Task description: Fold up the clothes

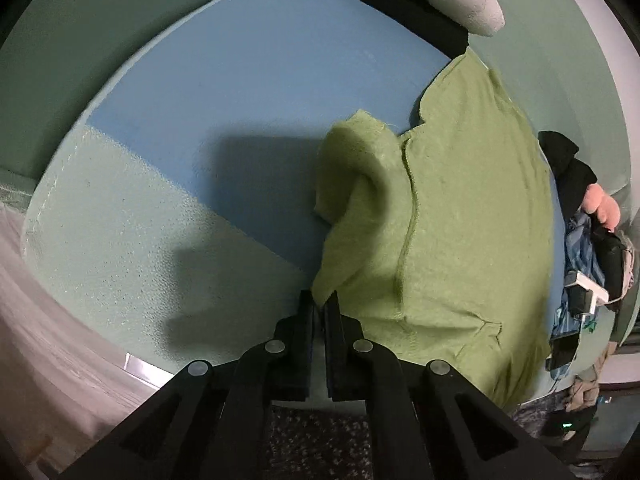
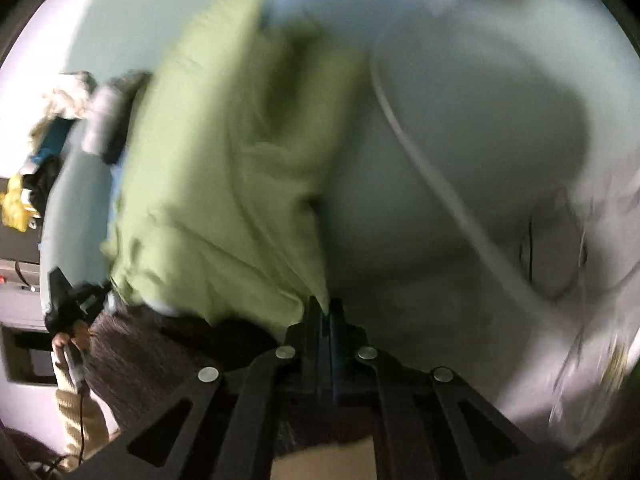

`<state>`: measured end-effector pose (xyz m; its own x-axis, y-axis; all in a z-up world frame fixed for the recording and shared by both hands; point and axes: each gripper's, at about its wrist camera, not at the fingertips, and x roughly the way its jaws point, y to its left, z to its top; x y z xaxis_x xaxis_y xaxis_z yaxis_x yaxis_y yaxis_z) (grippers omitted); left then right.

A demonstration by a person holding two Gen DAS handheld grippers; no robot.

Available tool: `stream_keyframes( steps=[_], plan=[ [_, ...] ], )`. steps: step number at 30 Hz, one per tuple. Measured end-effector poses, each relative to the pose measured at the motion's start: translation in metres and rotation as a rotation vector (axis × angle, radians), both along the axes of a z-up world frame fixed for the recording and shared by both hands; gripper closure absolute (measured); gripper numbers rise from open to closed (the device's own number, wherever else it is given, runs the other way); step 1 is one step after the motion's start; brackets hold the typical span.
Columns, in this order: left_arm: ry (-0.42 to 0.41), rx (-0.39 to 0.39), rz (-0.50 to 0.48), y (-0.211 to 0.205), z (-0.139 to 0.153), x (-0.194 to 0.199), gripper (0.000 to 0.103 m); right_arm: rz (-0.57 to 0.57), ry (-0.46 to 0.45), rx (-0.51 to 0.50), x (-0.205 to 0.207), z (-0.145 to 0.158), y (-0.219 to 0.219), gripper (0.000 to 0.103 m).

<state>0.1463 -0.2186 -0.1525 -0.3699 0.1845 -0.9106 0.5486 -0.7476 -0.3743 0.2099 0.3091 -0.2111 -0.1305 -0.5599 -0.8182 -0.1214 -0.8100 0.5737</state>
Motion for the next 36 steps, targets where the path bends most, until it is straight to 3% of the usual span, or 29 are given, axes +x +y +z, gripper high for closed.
stream_keyframes(
  steps=[2,3,4,5,7,11,16,19,21,23,24,25,27,28,31,33,36],
  plan=[
    [-0.028,-0.050,-0.045,0.008,0.007,-0.003,0.094,0.004,0.006,-0.028,-0.003,0.008,0.000,0.085],
    [-0.048,-0.081,-0.065,0.009,0.014,-0.005,0.093,0.006,0.023,-0.033,-0.006,0.016,0.003,0.061],
    [-0.068,-0.112,-0.085,0.011,0.020,-0.006,0.082,0.009,0.059,-0.022,-0.011,0.031,0.007,0.056],
    [-0.086,-0.148,-0.099,0.012,0.028,-0.008,0.056,0.023,0.118,0.018,-0.019,0.051,0.011,0.055],
    [-0.073,-0.254,-0.107,0.010,0.054,-0.016,0.032,0.088,0.255,0.159,-0.043,0.092,0.014,0.054],
    [0.049,-0.410,-0.195,0.020,0.091,-0.079,0.032,0.162,0.421,0.345,-0.138,0.132,-0.005,0.052],
    [0.105,-0.511,-0.314,0.052,0.082,-0.181,0.032,0.156,0.450,0.415,-0.311,0.127,-0.054,0.050],
    [0.150,-0.456,-0.322,0.067,0.058,-0.261,0.032,0.128,0.453,0.493,-0.397,0.120,-0.081,0.044],
    [0.184,-0.374,-0.302,0.075,0.045,-0.289,0.032,0.110,0.455,0.511,-0.435,0.117,-0.089,0.029],
    [0.213,-0.312,-0.291,0.076,0.034,-0.300,0.032,0.105,0.464,0.546,-0.465,0.112,-0.106,0.026],
    [0.227,-0.281,-0.285,0.077,0.029,-0.306,0.032,0.106,0.460,0.594,-0.478,0.108,-0.113,0.027],
    [0.242,-0.259,-0.281,0.076,0.026,-0.306,0.032,0.105,0.446,0.648,-0.489,0.102,-0.120,0.035],
    [0.274,-0.249,-0.275,0.070,0.029,-0.288,0.032,0.112,0.403,0.691,-0.501,0.087,-0.130,0.065],
    [0.290,-0.244,-0.272,0.067,0.030,-0.279,0.032,0.121,0.430,0.683,-0.501,0.088,-0.134,0.100],
    [0.301,-0.228,-0.240,0.057,0.035,-0.259,0.032,0.131,0.436,0.725,-0.509,0.096,-0.135,0.099],
    [0.290,-0.214,-0.190,0.046,0.038,-0.247,0.032,-0.040,0.411,0.709,-0.521,0.104,-0.102,0.099],
    [0.230,-0.237,-0.136,0.031,0.040,-0.233,0.032,-0.129,0.369,0.749,-0.531,0.102,-0.073,0.099]
  ],
)
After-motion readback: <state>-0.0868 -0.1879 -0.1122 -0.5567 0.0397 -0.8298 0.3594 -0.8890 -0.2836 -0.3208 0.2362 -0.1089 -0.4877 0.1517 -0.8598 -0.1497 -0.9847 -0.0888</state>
